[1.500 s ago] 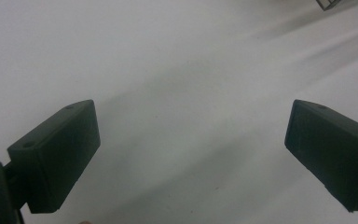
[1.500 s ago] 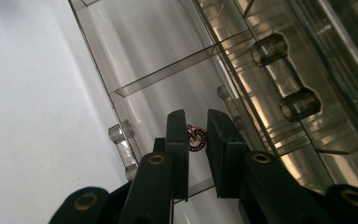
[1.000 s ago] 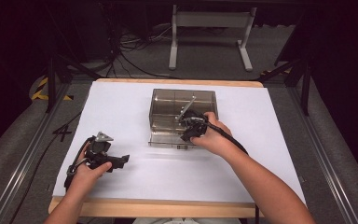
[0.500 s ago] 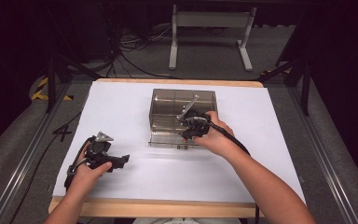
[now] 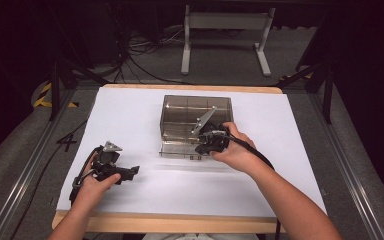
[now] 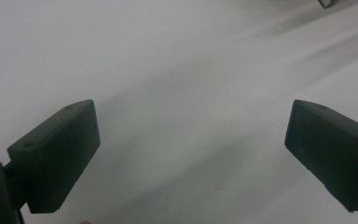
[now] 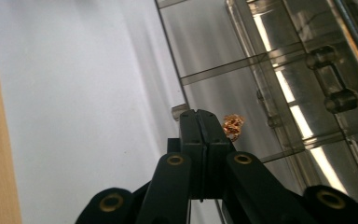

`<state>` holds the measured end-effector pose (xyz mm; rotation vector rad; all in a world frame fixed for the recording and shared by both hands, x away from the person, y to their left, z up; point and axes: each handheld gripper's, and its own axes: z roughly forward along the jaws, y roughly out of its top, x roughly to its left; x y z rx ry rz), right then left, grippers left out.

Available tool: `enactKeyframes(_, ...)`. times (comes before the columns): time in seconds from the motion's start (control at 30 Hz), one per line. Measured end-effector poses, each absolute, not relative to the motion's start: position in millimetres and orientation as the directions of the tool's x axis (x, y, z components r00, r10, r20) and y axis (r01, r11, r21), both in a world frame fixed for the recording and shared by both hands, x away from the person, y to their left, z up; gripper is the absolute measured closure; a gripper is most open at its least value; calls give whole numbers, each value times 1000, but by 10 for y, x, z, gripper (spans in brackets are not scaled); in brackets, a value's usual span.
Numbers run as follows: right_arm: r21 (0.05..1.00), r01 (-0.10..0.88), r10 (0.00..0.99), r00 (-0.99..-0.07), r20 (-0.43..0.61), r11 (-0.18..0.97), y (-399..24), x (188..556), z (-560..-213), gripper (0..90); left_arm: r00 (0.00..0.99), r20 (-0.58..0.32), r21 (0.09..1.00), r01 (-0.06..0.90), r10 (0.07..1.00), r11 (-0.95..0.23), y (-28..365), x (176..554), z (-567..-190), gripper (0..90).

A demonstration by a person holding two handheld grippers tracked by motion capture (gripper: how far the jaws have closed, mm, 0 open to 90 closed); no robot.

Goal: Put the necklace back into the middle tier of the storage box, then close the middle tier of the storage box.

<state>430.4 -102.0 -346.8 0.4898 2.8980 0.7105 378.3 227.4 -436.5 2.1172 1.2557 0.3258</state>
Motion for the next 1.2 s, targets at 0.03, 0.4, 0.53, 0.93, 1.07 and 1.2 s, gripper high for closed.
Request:
enactKeyframes(0.03,467,280,334,-942,-36,839,-1018,4287,-3462,900,512,-110,641,692,852,-333,2274,3782,-4364,38)
enactKeyframes(0.4,438,258,290,-957,-6,861,-1055,4152,-3527,900,515,-111,642,690,850,-334,2273,3787,-4361,39)
enactKeyframes(0.53,427,265,291,-957,5,864,-1075,4132,-3563,900,511,-111,640,693,852,-332,2271,3783,-4362,39)
enactKeyframes(0.93,390,243,256,-966,18,888,-1063,4101,-3704,900,512,-111,639,693,852,-333,2269,3784,-4364,39)
enactKeyframes(1.07,384,246,257,-966,22,890,-1060,4100,-3729,900,514,-110,638,693,851,-337,2263,3782,-4365,39)
enactKeyframes(1.2,367,255,263,-964,30,894,-1056,4114,-3788,900,516,-111,639,692,850,-337,2263,3782,-4366,39)
